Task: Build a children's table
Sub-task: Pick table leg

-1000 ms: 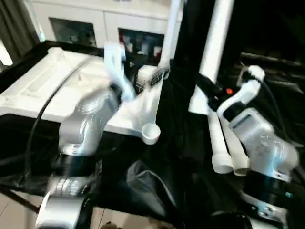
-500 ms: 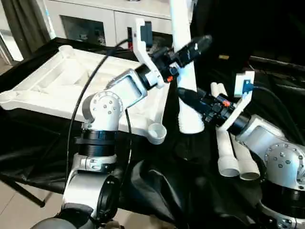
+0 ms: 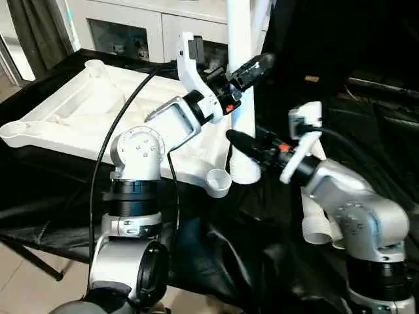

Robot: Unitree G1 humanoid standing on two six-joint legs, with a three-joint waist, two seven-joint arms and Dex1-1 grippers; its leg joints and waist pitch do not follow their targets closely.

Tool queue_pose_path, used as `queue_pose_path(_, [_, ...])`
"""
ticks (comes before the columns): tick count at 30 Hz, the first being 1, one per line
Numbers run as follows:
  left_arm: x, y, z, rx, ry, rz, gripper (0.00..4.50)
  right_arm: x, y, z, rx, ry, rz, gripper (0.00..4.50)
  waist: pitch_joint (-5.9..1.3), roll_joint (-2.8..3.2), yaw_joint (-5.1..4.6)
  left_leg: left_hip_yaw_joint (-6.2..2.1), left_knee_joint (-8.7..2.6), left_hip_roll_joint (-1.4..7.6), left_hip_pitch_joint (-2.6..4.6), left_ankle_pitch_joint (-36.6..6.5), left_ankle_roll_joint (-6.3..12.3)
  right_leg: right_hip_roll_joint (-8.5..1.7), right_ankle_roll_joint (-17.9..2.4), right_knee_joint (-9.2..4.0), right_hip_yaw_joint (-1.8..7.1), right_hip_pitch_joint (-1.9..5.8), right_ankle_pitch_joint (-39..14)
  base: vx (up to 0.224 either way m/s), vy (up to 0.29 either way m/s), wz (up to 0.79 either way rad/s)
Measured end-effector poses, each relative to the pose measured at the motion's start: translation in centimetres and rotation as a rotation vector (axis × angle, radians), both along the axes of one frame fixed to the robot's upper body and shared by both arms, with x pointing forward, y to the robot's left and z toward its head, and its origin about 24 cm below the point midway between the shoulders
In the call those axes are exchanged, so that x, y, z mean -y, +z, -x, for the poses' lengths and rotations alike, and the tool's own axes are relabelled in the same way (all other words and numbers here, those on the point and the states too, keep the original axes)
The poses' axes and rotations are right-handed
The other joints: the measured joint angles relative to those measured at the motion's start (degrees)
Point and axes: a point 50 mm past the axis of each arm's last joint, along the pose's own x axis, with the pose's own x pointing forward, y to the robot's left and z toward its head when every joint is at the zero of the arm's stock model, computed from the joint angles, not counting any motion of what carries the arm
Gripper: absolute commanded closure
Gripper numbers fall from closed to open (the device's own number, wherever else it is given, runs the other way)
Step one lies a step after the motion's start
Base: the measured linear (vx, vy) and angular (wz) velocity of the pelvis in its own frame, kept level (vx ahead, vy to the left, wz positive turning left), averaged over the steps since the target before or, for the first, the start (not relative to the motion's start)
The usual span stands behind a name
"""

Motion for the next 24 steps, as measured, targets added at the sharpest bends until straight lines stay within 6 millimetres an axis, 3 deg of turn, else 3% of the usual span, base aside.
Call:
queue_pose_path(15, [0.0,-0.8,-0.2,0.08,0.179,-0.221,2.59,-1.1,-0.8,-0.4,0.0,-0.049,0.035,2.62,0.0,0.05,-0.11,-0.08,0.01,0.04,-0.02,0.0,-0.03,-0.02,0.0,-0.05,-0.14,0.01,0.0,0.0,0.0,0.0])
queue_pose_path(17, [-0.4,-0.7,0.0,0.102,0.178,-0.228,2.61,-1.1,-0.7,-0.4,-0.001,-0.04,0.023,1.92,0.0,0.05,-0.22,-0.08,0.0,0.04,-0.02,0.0,-0.03,-0.02,0.0,-0.04,-0.15,0.0,0.0,0.0,0.0,0.0])
queue_pose_path(21, [-0.9,-0.2,0.3,0.163,0.102,-0.226,2.64,-1.1,-0.4,-0.3,-0.011,0.03,-0.001,1.65,0.0,0.06,-0.19,-0.08,0.0,0.05,-0.02,0.0,-0.03,-0.02,0.0,-0.04,-0.17,0.0,0.0,0.0,0.0,0.0])
queue_pose_path(24, [-1.7,0.2,0.8,0.209,-0.017,-0.198,2.64,0.0,-0.2,0.1,-0.053,0.145,-0.003,1.46,0.02,0.09,-0.07,-0.08,0.03,0.05,-0.03,0.0,-0.03,-0.03,0.0,-0.05,-0.18,0.02,0.0,0.0,0.0,0.0])
